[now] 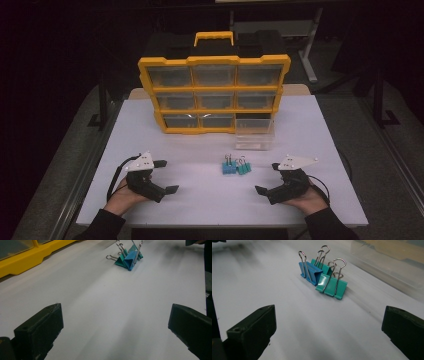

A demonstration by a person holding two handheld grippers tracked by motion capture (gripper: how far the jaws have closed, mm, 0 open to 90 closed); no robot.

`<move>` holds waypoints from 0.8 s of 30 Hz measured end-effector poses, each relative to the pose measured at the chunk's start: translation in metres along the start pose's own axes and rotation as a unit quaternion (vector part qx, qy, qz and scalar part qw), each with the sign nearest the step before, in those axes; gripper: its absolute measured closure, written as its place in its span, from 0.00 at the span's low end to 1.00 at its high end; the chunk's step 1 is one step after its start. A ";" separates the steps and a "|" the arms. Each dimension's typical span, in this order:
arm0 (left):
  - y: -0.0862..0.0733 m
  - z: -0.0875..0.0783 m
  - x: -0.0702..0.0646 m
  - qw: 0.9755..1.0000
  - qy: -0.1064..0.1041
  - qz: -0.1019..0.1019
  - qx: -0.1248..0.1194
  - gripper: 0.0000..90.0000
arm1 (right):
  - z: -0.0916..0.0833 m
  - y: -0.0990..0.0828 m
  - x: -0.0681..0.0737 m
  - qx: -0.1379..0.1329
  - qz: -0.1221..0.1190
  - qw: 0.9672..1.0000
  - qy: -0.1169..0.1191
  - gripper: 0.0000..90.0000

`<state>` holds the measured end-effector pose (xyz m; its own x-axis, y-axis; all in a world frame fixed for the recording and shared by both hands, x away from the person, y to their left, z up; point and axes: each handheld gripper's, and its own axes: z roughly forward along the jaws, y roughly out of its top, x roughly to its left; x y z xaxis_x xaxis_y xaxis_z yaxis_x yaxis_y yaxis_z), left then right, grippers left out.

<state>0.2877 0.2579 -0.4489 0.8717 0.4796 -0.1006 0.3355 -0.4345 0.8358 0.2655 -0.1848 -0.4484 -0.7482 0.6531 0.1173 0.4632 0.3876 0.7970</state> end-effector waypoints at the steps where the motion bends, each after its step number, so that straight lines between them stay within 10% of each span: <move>1: 0.000 0.001 0.000 1.000 -0.001 -0.001 -0.001 0.00 | 0.000 0.000 0.000 -0.001 0.000 1.000 0.002 0.00; 24: -0.001 0.003 -0.003 1.000 -0.014 -0.002 0.005 0.00 | 0.000 0.008 0.003 -0.013 -0.007 1.000 0.018 0.00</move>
<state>0.2864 0.2545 -0.4514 0.8805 0.4589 -0.1192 0.3419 -0.4403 0.8302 0.2669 -0.1802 -0.4418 -0.7710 0.6240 0.1269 0.4410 0.3794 0.8134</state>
